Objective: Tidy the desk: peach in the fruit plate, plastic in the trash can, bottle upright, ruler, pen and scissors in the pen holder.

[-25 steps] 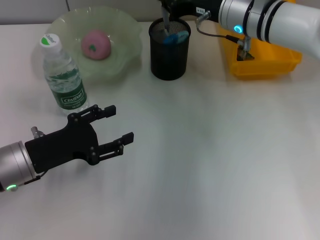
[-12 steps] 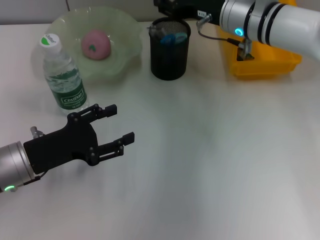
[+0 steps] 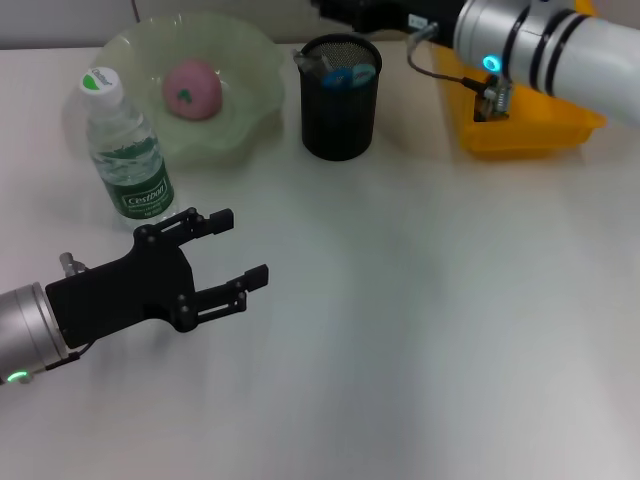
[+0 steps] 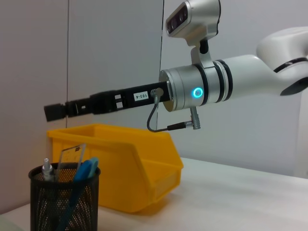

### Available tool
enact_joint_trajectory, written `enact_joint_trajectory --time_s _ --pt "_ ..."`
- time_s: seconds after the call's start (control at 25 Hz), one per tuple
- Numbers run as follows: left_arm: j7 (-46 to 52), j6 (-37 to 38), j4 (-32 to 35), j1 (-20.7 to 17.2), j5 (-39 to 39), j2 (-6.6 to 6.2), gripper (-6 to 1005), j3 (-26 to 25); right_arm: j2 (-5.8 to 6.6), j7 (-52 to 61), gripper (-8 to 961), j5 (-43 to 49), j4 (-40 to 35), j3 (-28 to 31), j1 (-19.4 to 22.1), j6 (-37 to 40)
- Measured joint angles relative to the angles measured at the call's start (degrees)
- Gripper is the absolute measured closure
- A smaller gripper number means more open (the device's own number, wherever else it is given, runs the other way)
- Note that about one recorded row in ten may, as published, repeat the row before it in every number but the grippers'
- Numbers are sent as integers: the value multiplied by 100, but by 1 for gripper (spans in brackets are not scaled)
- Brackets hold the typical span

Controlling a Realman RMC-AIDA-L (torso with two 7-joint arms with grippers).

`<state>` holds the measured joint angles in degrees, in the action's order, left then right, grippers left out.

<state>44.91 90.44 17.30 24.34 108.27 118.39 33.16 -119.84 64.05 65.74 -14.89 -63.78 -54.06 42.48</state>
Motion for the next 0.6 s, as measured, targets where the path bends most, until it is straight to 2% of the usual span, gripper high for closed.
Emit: enact_joint_trajectory --time_s 0.04,0.08,0.12,0.16,0.2,0.24,0.28,0.32,0.36,0.4,0.44,0.48,0.52,0.56,0.6 --pt "7 24 0 0 0 -1 211 -3 26 248 296 -86 -170 37 206 363" --pt "7 24 0 0 0 -1 211 -3 26 248 276 -86 -170 37 206 363" --pt "12 44 1 0 -1 0 211 -6 45 653 255 -93 -615 61 632 934" --pt "21 75 -1 0 -3 0 211 -7 45 653 246 -93 -615 61 632 934" --pt "31 98 -3 0 -5 -1 211 -4 53 827 236 -97 -825 64 860 1213" --pt "46 139 -11 5 -4 0 211 21 60 1104 227 -97 -1283 64 1322 1848" --pt "46 139 -11 5 -4 0 211 21 60 1104 227 -97 -1283 64 1322 1848" --pt "52 162 -13 10 2 0 211 38 99 1317 227 -86 -1684 66 1805 2680" --pt "67 196 -14 13 14 0 211 52 99 1317 227 -86 -1684 66 1805 2680" --pt "92 229 -14 19 18 0 211 57 135 1369 227 -58 -1830 70 1992 3059" --pt "184 295 -14 32 26 -2 211 64 316 1449 227 120 -1959 103 2367 4069" --pt "184 295 -14 32 26 -2 212 64 316 1449 227 120 -1959 103 2367 4069" --pt "312 376 10 56 26 -10 212 96 513 1488 227 418 -1949 181 2608 4899" --pt "312 376 10 56 26 -10 212 96 513 1488 227 418 -1949 181 2608 4899" --pt "388 454 35 61 30 -16 212 147 673 1480 227 865 -1866 365 2788 5546"
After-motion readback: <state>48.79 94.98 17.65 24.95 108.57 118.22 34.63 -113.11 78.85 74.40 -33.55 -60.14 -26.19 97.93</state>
